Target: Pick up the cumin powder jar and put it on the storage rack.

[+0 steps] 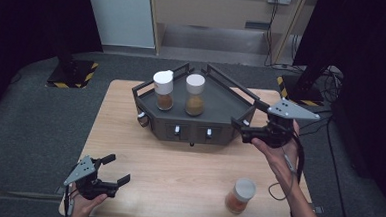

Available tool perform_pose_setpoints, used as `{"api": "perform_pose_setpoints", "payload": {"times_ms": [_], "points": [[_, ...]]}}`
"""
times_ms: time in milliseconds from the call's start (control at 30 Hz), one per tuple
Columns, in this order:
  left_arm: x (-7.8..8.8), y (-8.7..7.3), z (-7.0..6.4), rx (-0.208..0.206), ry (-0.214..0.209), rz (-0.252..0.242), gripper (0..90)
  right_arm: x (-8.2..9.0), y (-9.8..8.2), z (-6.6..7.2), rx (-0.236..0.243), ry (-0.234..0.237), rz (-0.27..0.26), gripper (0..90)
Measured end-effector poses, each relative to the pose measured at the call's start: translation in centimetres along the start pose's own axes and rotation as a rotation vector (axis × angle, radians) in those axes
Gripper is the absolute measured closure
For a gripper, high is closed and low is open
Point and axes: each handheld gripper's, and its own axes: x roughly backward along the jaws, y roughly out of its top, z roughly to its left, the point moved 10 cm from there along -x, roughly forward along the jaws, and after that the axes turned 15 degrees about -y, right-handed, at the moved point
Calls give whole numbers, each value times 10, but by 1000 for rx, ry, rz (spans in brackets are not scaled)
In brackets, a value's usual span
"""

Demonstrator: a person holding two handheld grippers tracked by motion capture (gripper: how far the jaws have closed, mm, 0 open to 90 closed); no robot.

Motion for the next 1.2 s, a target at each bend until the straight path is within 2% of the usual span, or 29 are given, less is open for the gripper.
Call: {"api": "perform_pose_setpoints", "payload": {"times_ms": [267,500,600,800,1033,1200], "points": [[0,0,0,2,-2,2,23,31,-33,-14,4,-8,-7,57],[-1,0,0,2,-4,4,22,47,-63,-24,-30,-26,20,59],[-2,0,0,3,-5,9,22,53,-76,-29,-48,-31,21,60],[-2,0,0,2,-13,8,22,64,-97,-35,-40,-67,7,63],[-2,0,0,0,-15,8,21,70,-125,-39,-46,-90,36,64],[-2,0,0,-1,-17,9,22,77,-143,-43,-56,-97,35,65]]}}
